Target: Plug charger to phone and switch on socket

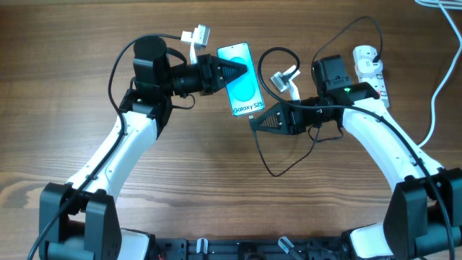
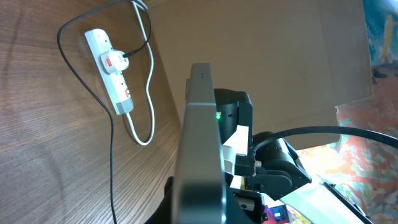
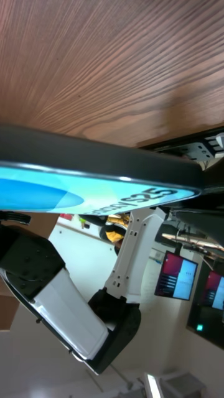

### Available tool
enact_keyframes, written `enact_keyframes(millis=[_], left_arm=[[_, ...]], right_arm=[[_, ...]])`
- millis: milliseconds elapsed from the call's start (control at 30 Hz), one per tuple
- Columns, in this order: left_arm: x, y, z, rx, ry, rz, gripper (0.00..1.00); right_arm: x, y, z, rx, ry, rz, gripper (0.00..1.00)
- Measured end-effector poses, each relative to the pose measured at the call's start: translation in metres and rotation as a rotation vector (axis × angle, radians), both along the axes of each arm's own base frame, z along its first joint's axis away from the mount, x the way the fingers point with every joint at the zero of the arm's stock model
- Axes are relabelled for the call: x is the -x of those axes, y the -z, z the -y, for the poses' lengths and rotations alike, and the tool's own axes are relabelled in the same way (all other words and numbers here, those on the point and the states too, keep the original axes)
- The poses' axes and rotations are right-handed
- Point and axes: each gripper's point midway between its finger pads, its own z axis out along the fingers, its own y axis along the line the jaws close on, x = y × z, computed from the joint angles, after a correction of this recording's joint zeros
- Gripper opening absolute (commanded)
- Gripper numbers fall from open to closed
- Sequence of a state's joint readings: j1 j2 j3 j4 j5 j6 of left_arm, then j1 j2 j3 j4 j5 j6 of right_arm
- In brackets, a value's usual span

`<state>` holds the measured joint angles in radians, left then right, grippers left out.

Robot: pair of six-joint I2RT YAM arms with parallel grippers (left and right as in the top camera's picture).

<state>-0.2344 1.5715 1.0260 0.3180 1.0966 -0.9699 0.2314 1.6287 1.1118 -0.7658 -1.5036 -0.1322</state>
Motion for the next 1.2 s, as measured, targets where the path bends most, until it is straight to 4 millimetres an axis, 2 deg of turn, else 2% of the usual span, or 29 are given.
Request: enact_keyframes(millis=[667, 1200], left_arm=[[0.0001, 0.0002, 0.0004, 0.000, 0.000, -0.001, 0.04], [0.0003, -0.0001, 0.0022, -0.001, -0.001, 0.003, 0.04]], right_arm=[[-0.0048, -0.0045, -0.0013, -0.028, -0.004, 0.055, 0.04], [-0.0041, -0.0041, -0.0011, -0.019, -0.002, 0.016, 0.04]])
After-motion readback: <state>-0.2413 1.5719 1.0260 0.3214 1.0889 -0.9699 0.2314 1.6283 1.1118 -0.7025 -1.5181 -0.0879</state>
